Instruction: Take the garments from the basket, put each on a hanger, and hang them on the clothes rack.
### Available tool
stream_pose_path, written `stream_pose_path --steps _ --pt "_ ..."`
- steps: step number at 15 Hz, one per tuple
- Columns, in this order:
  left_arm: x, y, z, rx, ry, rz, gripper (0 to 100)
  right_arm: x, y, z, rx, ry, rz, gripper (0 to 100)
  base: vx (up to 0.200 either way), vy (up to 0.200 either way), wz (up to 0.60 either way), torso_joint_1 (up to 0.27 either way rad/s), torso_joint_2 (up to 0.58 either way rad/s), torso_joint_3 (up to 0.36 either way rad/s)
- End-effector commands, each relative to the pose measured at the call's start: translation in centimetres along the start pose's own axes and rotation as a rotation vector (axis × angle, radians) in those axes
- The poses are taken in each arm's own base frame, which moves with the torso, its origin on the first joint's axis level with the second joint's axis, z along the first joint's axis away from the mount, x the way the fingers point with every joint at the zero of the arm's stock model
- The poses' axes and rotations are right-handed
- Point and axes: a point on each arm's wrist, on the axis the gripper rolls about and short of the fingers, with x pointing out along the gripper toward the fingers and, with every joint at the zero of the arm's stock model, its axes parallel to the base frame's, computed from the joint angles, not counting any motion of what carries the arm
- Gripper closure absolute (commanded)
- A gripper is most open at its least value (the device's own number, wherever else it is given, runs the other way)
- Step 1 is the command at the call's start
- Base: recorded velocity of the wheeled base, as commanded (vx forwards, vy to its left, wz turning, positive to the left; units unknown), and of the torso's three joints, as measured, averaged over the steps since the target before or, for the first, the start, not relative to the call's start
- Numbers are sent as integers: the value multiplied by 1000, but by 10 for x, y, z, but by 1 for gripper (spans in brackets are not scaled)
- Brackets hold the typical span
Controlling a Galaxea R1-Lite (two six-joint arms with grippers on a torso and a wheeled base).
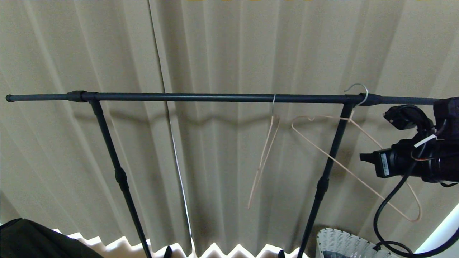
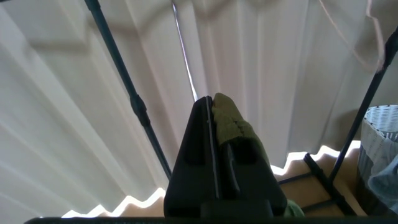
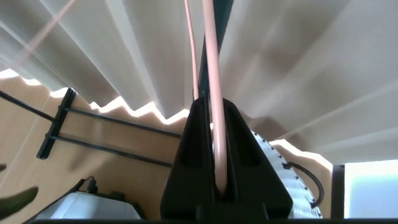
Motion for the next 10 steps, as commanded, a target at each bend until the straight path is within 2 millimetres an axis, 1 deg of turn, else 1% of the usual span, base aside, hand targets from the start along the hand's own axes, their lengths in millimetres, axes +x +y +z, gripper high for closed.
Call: stream_pose_path --steps 1,3,4,6,7,10 --pt "1 0 0 1 4 -1 100 -29 2 -10 -5 -49 -1 100 0 0 0 0 0 0" --pt "1 0 0 2 6 -1 100 -44 3 -19 -9 -68 2 100 0 0 0 0 0 0" --pt "1 0 0 2 6 -1 100 -48 4 -23 -11 -69 4 100 0 0 0 0 0 0" --pt "1 0 -1 0 7 -1 100 -61 4 -39 -12 -74 3 100 0 0 0 0 0 0" --pt "1 0 -1 1 9 -1 100 -65 5 -43 -12 -77 2 100 0 0 0 0 0 0" --pt "1 -1 -3 5 18 0 100 -75 5 -48 -12 -101 -1 100 -200 0 0 14 4 -1"
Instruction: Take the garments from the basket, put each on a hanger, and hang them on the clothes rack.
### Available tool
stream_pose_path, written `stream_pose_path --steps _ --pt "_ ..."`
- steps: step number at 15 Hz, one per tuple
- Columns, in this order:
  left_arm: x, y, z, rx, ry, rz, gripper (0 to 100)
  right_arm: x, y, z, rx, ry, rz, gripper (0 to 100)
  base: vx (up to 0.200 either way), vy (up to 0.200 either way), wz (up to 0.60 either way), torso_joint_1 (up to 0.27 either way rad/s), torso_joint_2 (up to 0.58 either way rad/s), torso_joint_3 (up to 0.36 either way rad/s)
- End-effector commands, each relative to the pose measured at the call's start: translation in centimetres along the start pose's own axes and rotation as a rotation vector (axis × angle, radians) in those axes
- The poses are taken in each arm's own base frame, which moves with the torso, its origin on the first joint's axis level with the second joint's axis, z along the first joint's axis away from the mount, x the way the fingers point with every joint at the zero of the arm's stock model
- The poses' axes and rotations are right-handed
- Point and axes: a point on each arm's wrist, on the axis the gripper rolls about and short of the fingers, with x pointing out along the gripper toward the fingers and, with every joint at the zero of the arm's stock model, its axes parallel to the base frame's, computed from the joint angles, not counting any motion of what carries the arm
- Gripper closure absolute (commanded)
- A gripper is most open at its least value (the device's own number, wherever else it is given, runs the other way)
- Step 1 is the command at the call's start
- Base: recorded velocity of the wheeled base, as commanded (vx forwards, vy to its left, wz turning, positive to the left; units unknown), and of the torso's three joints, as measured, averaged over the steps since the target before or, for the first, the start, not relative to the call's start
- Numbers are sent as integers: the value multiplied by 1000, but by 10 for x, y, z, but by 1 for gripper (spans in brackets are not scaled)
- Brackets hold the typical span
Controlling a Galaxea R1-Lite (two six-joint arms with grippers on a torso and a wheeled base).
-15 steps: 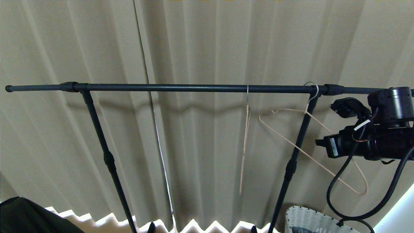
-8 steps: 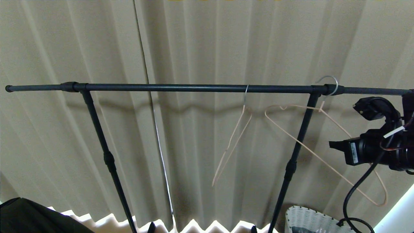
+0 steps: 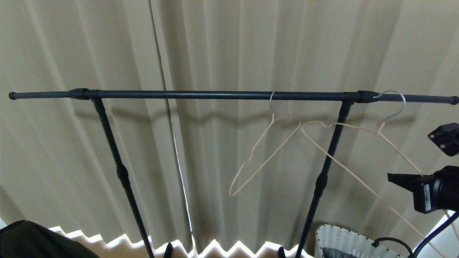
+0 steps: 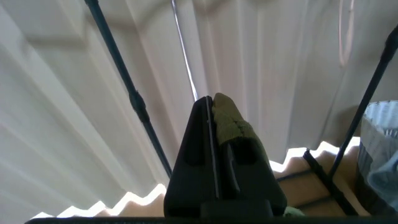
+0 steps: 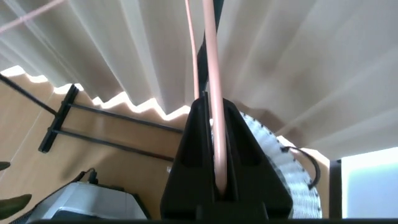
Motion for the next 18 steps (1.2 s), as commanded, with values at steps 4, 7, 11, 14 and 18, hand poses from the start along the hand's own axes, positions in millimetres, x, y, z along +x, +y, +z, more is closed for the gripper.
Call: stream_pose_path --steps 4,7,11,14,18 --pt "1 0 0 37 6 4 100 -14 0 -1 -1 -47 -1 100 -200 0 0 -5 0 1" --pt "1 0 1 34 5 2 100 -14 1 -7 -1 -35 -2 100 -200 0 0 -5 4 4" --pt "12 -1 3 35 56 -6 100 -23 1 -19 -3 -36 -2 100 -200 0 0 1 2 6" --pt "19 -3 2 45 95 -21 100 -29 2 -27 -2 -43 9 100 0 0 0 0 0 0" --pt "46 -6 13 46 132 -65 100 -44 13 -41 -46 -81 96 100 0 0 0 0 0 0"
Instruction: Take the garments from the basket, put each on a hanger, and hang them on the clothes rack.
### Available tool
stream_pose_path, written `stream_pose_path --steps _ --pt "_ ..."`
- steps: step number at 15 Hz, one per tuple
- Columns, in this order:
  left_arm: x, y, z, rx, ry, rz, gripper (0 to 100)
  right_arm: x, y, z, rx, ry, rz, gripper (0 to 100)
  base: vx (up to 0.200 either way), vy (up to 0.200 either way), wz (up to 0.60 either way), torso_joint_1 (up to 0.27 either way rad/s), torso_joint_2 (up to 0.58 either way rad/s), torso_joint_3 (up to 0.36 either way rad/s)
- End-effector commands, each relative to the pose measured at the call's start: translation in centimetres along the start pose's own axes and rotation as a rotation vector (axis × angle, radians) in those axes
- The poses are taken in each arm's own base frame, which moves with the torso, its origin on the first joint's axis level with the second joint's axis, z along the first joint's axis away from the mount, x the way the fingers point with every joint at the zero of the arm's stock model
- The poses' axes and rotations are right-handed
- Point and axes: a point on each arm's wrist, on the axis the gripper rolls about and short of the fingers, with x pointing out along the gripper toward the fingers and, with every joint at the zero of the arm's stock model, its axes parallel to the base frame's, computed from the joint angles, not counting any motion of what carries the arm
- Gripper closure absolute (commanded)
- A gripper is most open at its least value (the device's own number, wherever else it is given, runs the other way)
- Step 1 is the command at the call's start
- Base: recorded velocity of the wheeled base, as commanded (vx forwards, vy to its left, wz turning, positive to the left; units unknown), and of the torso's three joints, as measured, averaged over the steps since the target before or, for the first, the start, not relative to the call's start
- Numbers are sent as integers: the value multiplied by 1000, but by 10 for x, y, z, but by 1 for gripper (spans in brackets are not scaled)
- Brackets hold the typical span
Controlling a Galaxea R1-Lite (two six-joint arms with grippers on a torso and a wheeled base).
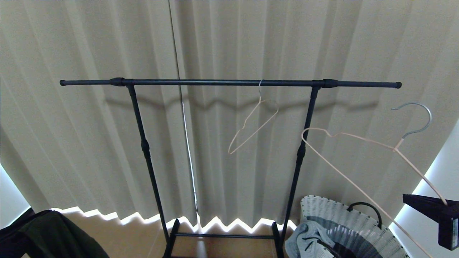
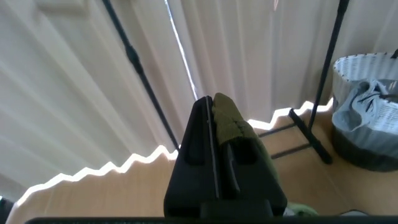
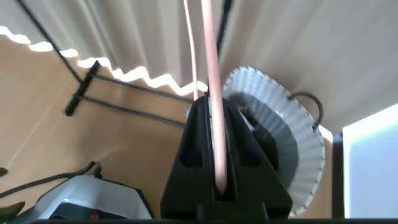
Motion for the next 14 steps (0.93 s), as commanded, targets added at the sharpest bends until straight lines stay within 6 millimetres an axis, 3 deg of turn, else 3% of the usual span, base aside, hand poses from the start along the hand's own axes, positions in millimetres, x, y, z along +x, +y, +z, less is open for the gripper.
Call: stream_pose_path --steps 1,2,6,9,14 --pt "27 -2 10 9 78 -27 100 -10 9 -5 -35 -36 72 100 0 0 0 0 0 0" --pt "27 -2 10 9 78 -27 100 -10 9 -5 -35 -36 72 100 0 0 0 0 0 0" --pt "97 -5 54 -79 162 -44 100 -11 44 -7 -89 2 350 100 0 0 0 0 0 0" --pt "128 -13 70 -80 179 -45 100 -5 63 -5 -126 14 472 100 0 0 0 0 0 0" --pt "160 -38 87 -39 170 -45 100 1 95 -3 -147 34 626 100 0 0 0 0 0 0"
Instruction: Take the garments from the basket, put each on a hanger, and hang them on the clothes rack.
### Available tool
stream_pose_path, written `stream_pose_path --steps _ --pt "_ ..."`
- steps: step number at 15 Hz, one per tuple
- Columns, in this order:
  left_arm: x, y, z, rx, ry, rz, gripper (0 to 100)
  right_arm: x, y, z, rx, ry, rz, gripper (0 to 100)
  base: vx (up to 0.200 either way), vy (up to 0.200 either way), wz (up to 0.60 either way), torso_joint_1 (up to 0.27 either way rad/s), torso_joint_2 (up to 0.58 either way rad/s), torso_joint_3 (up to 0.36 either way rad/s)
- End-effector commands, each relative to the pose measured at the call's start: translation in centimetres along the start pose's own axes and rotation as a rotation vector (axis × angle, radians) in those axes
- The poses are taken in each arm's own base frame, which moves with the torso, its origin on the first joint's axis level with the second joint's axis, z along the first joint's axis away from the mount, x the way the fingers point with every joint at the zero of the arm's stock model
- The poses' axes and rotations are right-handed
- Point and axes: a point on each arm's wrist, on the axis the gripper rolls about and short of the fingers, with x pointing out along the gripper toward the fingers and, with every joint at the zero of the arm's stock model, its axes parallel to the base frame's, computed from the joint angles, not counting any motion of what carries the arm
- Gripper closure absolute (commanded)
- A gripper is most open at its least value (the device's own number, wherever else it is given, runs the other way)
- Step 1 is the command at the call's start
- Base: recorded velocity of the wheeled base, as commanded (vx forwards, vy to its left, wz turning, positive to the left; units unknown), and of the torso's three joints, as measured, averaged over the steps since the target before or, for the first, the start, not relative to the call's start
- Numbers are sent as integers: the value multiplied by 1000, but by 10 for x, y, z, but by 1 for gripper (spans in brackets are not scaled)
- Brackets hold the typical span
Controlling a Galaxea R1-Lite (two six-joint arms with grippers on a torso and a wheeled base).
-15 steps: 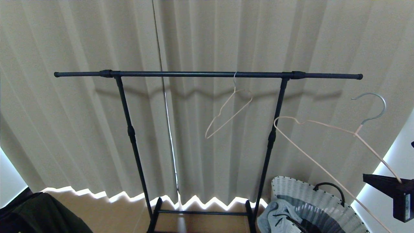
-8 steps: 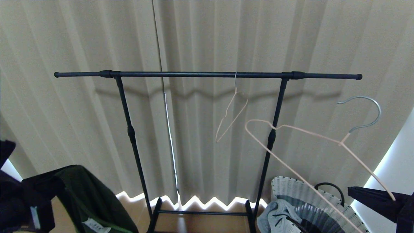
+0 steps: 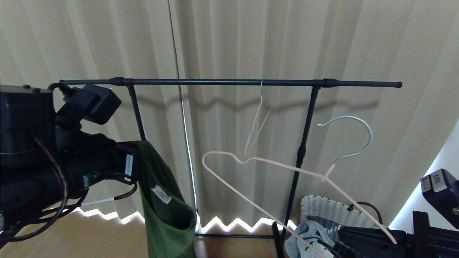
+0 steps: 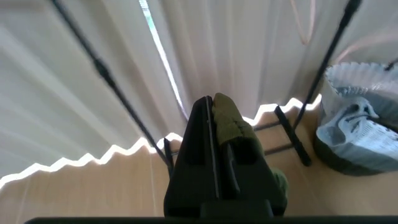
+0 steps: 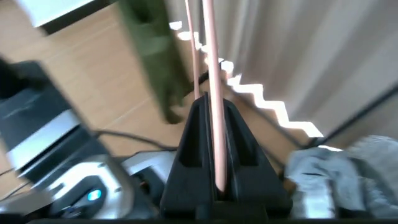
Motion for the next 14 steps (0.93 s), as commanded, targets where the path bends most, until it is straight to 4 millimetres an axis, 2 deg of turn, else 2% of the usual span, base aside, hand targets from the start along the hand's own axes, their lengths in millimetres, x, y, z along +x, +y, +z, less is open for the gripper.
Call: stream_pose_path --steps 1,4,5,7,10,14 --pt "30 -14 6 8 -3 13 100 12 14 0 -3 49 78 100 0 0 0 0 0 0" --pt "52 -18 5 -4 -19 138 100 20 18 4 -1 46 93 100 0 0 0 0 0 0" --pt "54 -19 5 -4 -17 144 100 23 18 4 -1 43 95 100 0 0 0 0 0 0" --pt "53 -19 5 -3 -17 143 100 28 19 8 -1 45 97 100 0 0 0 0 0 0" --pt "47 -27 7 4 -33 114 100 47 22 19 37 66 88 100 0 0 0 0 0 0" --pt "38 -24 9 0 -49 117 100 64 23 25 78 36 81 100 0 0 0 0 0 0"
